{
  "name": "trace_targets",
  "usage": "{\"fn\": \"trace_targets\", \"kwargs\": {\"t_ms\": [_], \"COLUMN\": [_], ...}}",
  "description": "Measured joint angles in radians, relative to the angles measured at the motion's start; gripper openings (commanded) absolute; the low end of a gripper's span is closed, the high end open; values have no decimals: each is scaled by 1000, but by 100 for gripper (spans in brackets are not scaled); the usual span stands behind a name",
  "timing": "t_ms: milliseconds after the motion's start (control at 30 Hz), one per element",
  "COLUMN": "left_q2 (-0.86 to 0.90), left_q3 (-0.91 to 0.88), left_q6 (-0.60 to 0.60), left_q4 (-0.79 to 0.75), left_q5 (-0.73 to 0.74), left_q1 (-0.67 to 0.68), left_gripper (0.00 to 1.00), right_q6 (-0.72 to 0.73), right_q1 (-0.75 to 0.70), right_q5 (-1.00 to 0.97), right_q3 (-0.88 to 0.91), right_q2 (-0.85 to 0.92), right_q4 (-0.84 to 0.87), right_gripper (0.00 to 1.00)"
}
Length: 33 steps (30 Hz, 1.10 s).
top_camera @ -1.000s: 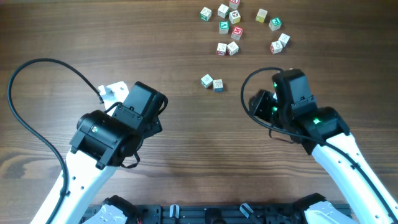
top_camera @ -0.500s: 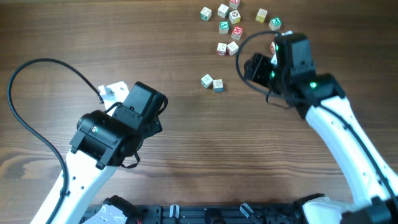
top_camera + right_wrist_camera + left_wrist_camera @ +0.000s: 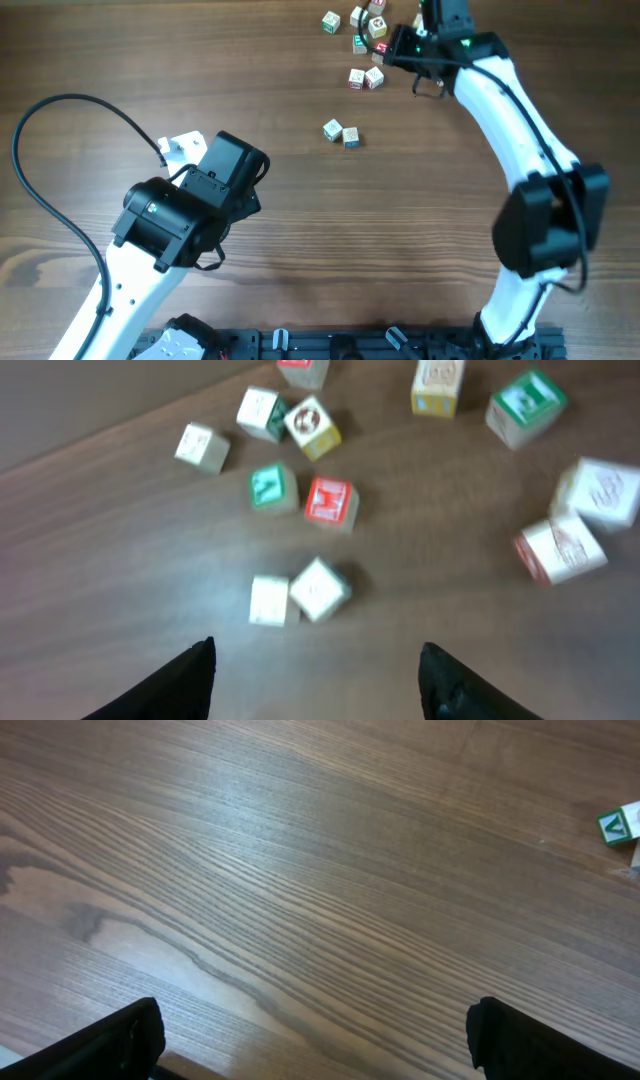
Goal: Form a circle
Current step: 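Reach the right gripper up into the block cluster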
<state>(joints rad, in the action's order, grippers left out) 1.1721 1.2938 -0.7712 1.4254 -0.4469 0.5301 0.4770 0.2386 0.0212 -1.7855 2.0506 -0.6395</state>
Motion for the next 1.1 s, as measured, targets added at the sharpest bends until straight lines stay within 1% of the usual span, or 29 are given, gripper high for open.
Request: {"fn": "trace_targets", "kwargs": {"t_ms": [67,167,333,533,700,800,967,1033,1100], "left_q2": [0,0,0,0,0,0,0,0,0], "left_q3": [0,0,0,0,0,0,0,0,0], "left_q6": [0,0,0,0,0,0,0,0,0], "left_q4": [0,0,0,0,0,0,0,0,0], "left_q5": [0,0,0,0,0,0,0,0,0], "left_q1": [0,0,0,0,0,0,0,0,0], "left_gripper": [100,100,100,100,100,100,100,100,100], "right_q6": [-10,-13,-15,-16,-16,-14,-4,-4,0], "right_q1": [0,0,0,0,7,23,28,28,28], "right_q5": [-17,-45,-58,-75,-76,-84,-98,-109,-112], "right_q3": [-53,-81,-83,-87,-87,-89,-89,-89,-89], "right_q2": [70,155,251,289,327,361,396,396,396], "right_q4": [19,78,197,307,347,369,378,385,387], "right_gripper": [63,62,62,61,59,55,47,39,34]}}
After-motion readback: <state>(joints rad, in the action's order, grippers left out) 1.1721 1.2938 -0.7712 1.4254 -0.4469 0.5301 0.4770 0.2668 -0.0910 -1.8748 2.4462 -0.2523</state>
